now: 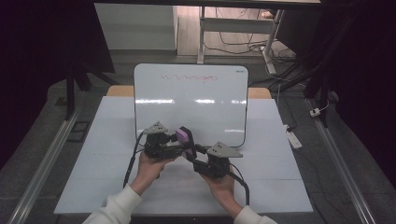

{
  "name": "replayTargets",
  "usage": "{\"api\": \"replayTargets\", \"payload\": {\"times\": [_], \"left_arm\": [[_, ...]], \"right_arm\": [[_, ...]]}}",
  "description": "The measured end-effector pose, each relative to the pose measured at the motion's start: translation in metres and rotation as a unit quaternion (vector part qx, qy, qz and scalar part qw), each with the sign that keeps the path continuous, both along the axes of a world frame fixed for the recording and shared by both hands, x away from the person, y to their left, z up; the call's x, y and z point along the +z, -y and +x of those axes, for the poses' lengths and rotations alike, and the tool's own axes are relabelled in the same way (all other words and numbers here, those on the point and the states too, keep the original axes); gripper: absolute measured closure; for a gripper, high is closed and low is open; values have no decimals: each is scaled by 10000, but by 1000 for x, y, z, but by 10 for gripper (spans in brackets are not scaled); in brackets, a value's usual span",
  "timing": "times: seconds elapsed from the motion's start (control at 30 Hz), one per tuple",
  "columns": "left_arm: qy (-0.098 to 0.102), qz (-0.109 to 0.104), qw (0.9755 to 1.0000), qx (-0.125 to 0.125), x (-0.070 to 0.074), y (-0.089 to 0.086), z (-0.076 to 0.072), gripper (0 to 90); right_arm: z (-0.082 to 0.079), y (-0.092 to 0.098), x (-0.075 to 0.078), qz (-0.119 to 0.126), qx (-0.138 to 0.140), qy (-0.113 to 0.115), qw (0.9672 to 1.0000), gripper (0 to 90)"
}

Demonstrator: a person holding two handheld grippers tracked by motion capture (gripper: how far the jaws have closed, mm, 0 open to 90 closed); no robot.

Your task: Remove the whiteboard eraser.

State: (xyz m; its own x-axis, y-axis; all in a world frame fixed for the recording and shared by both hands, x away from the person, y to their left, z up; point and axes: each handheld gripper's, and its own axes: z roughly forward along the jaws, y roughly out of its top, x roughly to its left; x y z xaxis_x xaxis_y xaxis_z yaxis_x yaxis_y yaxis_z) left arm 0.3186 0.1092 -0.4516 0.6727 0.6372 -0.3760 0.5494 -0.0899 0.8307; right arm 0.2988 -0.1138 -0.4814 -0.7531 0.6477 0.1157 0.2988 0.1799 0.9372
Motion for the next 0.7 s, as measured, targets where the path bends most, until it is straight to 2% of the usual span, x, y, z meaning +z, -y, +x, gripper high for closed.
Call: {"api": "replayTargets", "payload": {"times": [0.1,0.17,0.27,0.37,0.4,0.43,0.5,0.57,0.6,0.67,0.7], "left_arm": [[52,56,10000,0,0,0,0,406],[95,44,9999,39,0,-2,0,406],[117,34,9999,108,2,-8,0,406],[170,87,9996,228,3,-15,1,406],[180,74,9995,245,4,-17,2,406],[166,46,9995,263,4,-19,2,406],[203,74,9993,307,5,-21,2,406],[252,124,9991,329,6,-23,1,406],[281,150,9989,344,7,-24,1,406],[316,190,9987,347,9,-25,0,406],[316,183,9988,339,9,-26,0,406]], "right_arm": [[0,0,1,-34,71,12,10000,491],[1,5,1,31,125,-27,9999,406],[2,10,2,60,176,-15,9998,378],[4,20,3,-52,91,-26,9999,362],[7,29,3,-124,5,-47,9999,358],[7,29,3,-124,5,-47,9999,358],[8,43,3,-332,-138,10,9994,349],[8,55,2,-467,-230,38,9986,347],[8,55,2,-467,-230,38,9986,347],[7,80,-1,-546,-383,36,9978,347],[7,80,-1,-546,-383,36,9978,347]]}}
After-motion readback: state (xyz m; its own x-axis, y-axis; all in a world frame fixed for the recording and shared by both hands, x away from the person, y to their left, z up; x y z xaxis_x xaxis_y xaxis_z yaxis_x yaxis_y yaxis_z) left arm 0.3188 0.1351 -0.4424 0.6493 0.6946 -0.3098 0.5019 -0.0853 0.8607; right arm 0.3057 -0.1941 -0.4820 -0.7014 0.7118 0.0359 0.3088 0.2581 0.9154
